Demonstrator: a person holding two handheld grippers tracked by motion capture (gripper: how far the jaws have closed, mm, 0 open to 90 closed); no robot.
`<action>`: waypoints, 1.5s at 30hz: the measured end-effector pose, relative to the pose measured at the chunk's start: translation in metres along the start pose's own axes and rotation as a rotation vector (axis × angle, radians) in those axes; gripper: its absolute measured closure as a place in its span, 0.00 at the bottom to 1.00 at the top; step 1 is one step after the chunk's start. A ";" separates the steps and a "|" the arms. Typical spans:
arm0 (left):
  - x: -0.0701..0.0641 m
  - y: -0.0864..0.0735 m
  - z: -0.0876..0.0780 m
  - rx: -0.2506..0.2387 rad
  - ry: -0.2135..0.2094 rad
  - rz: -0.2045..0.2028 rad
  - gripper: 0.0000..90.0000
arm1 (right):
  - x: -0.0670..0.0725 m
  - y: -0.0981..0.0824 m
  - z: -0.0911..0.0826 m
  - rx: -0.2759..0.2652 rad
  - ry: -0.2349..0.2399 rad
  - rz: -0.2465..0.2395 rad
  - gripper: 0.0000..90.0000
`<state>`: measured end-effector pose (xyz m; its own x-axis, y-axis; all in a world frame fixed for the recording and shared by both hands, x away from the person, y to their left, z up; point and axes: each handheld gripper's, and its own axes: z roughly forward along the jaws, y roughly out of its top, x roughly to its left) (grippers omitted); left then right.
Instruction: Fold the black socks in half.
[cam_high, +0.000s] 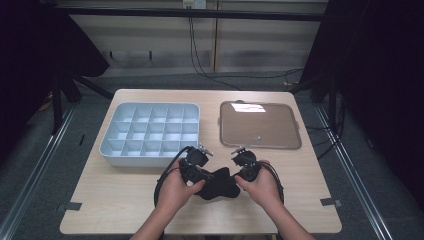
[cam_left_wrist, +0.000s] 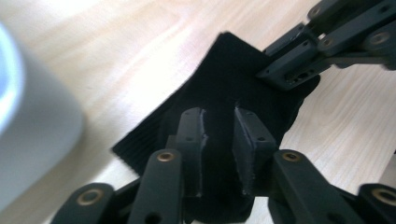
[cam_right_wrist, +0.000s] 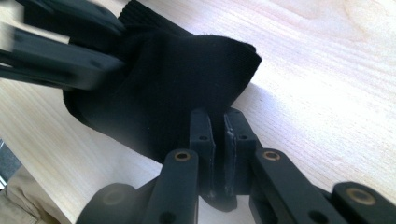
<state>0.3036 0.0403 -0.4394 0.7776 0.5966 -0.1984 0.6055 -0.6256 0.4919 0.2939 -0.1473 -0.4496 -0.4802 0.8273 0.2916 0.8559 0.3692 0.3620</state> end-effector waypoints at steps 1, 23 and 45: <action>0.000 0.000 0.000 0.000 0.000 0.000 0.85 | 0.000 0.000 0.000 0.000 0.000 0.000 0.93; -0.002 -0.005 0.018 0.022 -0.035 -0.042 0.95 | -0.003 -0.002 0.002 0.000 0.010 0.016 0.93; -0.015 -0.011 0.022 0.068 -0.079 -0.021 1.00 | -0.002 -0.001 0.006 -0.001 0.010 0.014 0.93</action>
<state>0.2891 0.0274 -0.4601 0.7740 0.5700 -0.2757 0.6297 -0.6478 0.4287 0.2950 -0.1465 -0.4561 -0.4698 0.8284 0.3051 0.8624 0.3571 0.3587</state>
